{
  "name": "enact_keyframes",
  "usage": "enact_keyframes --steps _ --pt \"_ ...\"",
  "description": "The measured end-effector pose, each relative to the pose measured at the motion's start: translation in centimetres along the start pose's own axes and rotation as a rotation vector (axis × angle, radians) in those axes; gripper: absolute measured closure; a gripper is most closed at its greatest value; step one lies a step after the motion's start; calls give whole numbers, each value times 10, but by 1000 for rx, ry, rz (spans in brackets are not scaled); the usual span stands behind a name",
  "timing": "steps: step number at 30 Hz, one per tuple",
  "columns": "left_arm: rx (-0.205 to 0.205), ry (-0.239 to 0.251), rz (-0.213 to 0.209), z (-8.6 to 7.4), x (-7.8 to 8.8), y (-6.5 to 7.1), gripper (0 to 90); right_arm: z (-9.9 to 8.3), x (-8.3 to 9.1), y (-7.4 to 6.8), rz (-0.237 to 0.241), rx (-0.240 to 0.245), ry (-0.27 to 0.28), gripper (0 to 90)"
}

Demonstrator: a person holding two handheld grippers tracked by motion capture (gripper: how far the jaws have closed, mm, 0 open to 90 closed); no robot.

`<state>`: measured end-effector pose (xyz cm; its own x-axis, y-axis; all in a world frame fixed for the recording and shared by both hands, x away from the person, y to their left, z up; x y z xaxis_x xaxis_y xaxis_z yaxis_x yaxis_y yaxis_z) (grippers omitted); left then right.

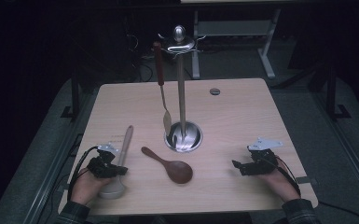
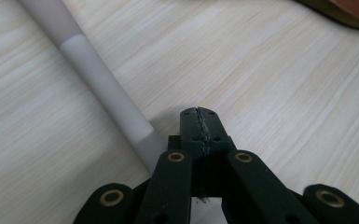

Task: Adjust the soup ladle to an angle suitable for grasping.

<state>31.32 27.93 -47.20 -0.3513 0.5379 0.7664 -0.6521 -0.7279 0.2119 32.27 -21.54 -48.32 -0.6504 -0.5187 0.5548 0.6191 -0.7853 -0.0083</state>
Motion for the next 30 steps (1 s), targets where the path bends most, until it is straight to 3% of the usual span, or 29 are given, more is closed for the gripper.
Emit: enact_keyframes --steps 4,6,7,12,17,24,30 --pt "2 -16 3 -4 5 -6 896 0 -1 -1 3 0 -2 139" --pt "-22 -44 18 -4 8 -9 896 0 -2 -1 7 5 -7 139" --pt "-9 -39 24 -4 8 -9 896 0 -2 -1 8 7 -9 139" --pt "-25 -75 50 -6 12 -14 895 0 -1 -1 8 4 -2 139" --pt "5 -59 52 -7 16 -17 895 1 -2 -1 11 7 -5 139" --pt "15 -75 67 -8 23 -23 875 1 -1 -2 12 4 -1 139" --pt "33 -27 66 2 30 -28 892 1 -3 -2 15 14 -6 139"
Point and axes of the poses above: each handheld gripper's, and its own axes: x roughly backward along the jaws, z roughly out of its top, y roughly to its right, the point moved 3 cm from there along -x, roughly forward along the jaws, and after that the axes turned 8 degrees about y, right-handed, at the moved point
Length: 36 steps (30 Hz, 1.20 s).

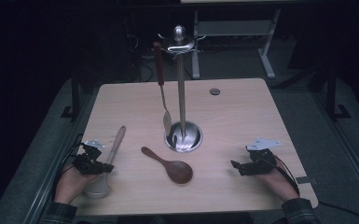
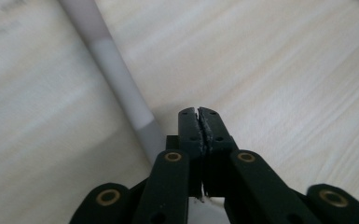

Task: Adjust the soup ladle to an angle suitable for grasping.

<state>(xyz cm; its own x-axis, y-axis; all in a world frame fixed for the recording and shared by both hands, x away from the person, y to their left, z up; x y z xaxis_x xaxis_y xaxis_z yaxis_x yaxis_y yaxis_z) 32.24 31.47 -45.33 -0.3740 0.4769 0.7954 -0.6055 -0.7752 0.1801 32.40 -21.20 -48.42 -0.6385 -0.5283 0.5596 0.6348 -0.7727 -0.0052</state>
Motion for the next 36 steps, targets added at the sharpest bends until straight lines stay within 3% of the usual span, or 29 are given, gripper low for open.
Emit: enact_keyframes --steps 5,9,19,21,27,32,36 --pt "21 63 38 22 6 -17 896 0 0 -1 0 -2 -5 139" --pt "32 82 77 34 3 -30 897 0 0 0 -4 -6 -4 139" --pt "88 50 153 55 -22 -59 897 0 -1 0 -3 -18 -3 139" --pt "77 38 167 58 -26 -62 897 -1 -1 0 -3 -15 -3 139" --pt "71 6 162 58 -36 -62 897 -1 0 0 0 -6 -1 139" --pt "60 7 161 58 -38 -59 897 1 0 0 -2 -6 6 139" --pt "50 15 136 60 -41 -53 897 1 0 -1 0 -6 3 140"
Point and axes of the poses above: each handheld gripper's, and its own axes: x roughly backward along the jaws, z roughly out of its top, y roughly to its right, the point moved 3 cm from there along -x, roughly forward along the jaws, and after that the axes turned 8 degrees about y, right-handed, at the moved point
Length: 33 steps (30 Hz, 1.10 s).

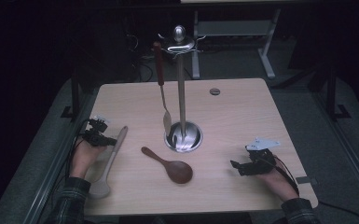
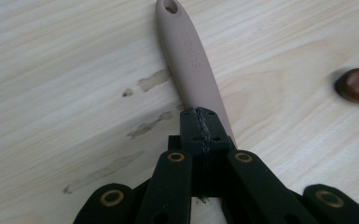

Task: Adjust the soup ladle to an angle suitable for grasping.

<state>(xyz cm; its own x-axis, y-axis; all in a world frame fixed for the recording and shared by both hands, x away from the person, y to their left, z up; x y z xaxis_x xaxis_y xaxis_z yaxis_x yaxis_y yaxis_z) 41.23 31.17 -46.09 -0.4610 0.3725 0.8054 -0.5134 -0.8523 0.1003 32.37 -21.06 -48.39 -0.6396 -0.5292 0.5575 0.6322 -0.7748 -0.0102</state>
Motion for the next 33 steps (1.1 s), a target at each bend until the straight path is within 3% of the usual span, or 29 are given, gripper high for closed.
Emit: enact_keyframes --steps 2,7,11,21,23,25,33 --pt "9 13 -13 1 -2 5 897 0 0 0 1 0 1 140" --pt "-16 10 -68 4 -7 20 897 0 1 0 1 3 1 140" --pt "-61 -12 -88 7 -8 30 897 0 0 0 2 1 2 140" --pt "-67 -8 -140 9 -11 42 897 1 0 0 2 2 1 140" --pt "-82 -17 -143 9 -11 45 897 1 0 0 2 3 -1 139" --pt "-62 -1 -145 10 -13 48 897 0 0 0 2 3 0 140" --pt "-59 -27 -139 8 -12 48 897 1 1 1 4 6 3 140"
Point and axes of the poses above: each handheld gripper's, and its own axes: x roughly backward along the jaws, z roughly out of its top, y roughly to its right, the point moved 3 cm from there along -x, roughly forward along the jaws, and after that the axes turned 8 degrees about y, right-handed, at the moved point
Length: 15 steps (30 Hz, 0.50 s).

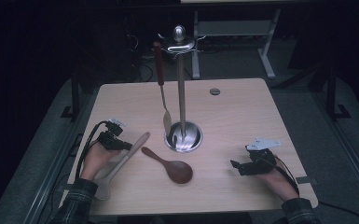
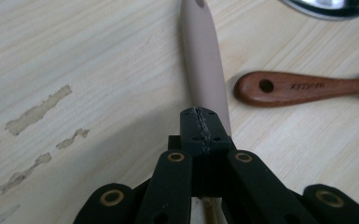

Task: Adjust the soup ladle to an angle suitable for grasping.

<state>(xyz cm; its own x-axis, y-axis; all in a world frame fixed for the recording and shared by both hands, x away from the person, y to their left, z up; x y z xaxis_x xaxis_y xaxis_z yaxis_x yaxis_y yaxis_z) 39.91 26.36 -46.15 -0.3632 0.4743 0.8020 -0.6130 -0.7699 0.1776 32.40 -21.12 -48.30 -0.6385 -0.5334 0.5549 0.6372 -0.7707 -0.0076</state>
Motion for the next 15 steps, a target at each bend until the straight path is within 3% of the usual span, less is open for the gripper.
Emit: enact_keyframes --steps 4,5,10,15 --pt "-27 -37 24 -3 10 -3 894 0 1 1 -5 -3 3 140" --pt "-3 -23 31 -3 13 0 881 0 1 1 -7 -2 6 140" --pt "-23 -71 41 -12 28 3 791 0 1 1 -6 -7 2 140" --pt "-16 -114 8 -25 30 8 701 0 1 1 -9 -5 4 140"
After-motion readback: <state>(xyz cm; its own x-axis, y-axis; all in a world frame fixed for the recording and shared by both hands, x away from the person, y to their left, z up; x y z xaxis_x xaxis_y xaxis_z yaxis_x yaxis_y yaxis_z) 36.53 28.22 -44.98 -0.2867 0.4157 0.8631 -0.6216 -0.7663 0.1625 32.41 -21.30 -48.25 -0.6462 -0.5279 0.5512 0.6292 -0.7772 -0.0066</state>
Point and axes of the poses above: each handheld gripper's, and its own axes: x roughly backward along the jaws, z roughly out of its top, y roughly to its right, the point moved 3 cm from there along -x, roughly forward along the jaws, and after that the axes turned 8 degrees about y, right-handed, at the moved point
